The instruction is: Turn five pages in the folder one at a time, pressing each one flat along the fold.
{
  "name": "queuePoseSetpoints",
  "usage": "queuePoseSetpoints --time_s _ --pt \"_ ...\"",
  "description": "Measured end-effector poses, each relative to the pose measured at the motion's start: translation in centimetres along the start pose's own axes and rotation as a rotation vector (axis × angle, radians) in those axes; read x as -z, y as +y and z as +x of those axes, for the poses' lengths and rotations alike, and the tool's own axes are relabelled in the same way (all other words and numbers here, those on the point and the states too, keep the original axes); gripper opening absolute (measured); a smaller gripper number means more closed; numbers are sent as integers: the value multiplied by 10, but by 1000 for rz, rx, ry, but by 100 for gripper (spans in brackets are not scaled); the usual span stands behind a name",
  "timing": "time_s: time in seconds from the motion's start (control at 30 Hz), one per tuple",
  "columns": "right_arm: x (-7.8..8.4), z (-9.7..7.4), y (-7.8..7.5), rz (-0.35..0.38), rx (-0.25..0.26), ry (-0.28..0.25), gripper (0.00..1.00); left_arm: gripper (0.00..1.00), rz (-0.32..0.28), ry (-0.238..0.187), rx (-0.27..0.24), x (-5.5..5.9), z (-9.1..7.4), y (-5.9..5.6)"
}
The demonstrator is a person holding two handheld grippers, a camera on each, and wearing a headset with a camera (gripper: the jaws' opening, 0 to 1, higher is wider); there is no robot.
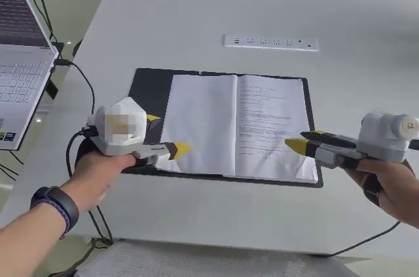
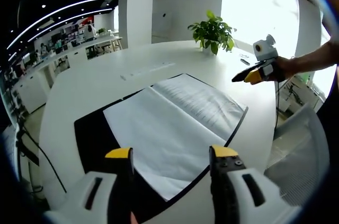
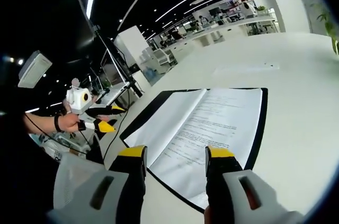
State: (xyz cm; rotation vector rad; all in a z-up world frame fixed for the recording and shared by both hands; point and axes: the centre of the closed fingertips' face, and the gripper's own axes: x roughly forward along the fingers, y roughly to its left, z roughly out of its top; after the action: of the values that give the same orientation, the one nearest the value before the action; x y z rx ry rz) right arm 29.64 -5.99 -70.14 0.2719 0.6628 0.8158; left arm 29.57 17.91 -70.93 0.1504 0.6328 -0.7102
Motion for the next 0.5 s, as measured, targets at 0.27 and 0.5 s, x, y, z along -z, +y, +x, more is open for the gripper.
queuePoseSetpoints --time_s 0.27,0.5 --pt "0 -28 -8 -18 64 -39 53 62 -21 -13 -23 0 -15 4" --pt "5 -48 -9 -50 119 -47 58 65 -41 -45 -44 -7 -30 5"
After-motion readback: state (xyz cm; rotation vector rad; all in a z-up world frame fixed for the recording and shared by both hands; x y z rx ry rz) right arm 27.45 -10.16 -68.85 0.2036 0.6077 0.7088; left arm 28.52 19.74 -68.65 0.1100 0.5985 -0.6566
